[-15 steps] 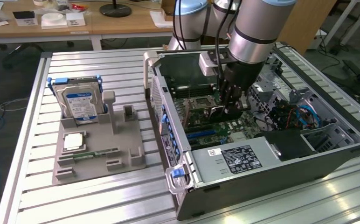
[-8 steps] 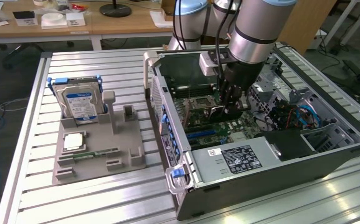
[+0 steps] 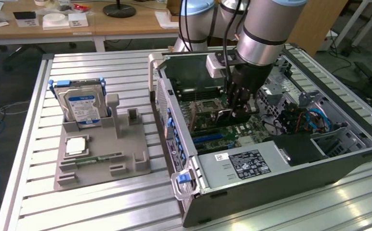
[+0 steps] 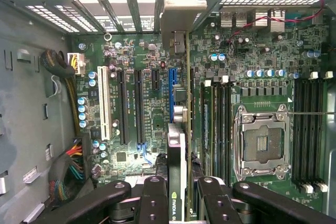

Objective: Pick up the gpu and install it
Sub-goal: 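Insert the gpu into the slot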

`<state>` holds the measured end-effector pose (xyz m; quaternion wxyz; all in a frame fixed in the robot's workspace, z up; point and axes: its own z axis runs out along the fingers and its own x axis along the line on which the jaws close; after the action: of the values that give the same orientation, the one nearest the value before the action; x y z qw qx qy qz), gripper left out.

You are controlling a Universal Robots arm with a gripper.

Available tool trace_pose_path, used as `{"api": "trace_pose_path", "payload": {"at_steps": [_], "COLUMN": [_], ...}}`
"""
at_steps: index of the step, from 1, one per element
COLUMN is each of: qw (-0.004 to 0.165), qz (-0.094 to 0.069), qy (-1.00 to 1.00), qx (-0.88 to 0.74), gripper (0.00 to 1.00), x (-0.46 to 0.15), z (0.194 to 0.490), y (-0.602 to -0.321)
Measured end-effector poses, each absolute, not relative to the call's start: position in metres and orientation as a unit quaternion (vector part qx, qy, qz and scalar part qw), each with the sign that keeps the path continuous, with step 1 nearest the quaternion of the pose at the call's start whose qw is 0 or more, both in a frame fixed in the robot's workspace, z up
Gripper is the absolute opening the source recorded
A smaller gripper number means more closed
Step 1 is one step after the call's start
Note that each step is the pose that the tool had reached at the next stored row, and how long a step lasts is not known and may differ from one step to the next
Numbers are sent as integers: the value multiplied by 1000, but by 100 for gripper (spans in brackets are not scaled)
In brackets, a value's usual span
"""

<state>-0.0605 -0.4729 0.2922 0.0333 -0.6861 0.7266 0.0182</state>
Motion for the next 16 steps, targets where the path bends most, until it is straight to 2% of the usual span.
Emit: {"api": "trace_pose_path", "payload": {"at_steps": [16], "qw": [32], "qz": [20], "qy": [727], "qx": [-686], "gripper": [27], "x": [-60], "z": [292], "y": [-474]}}
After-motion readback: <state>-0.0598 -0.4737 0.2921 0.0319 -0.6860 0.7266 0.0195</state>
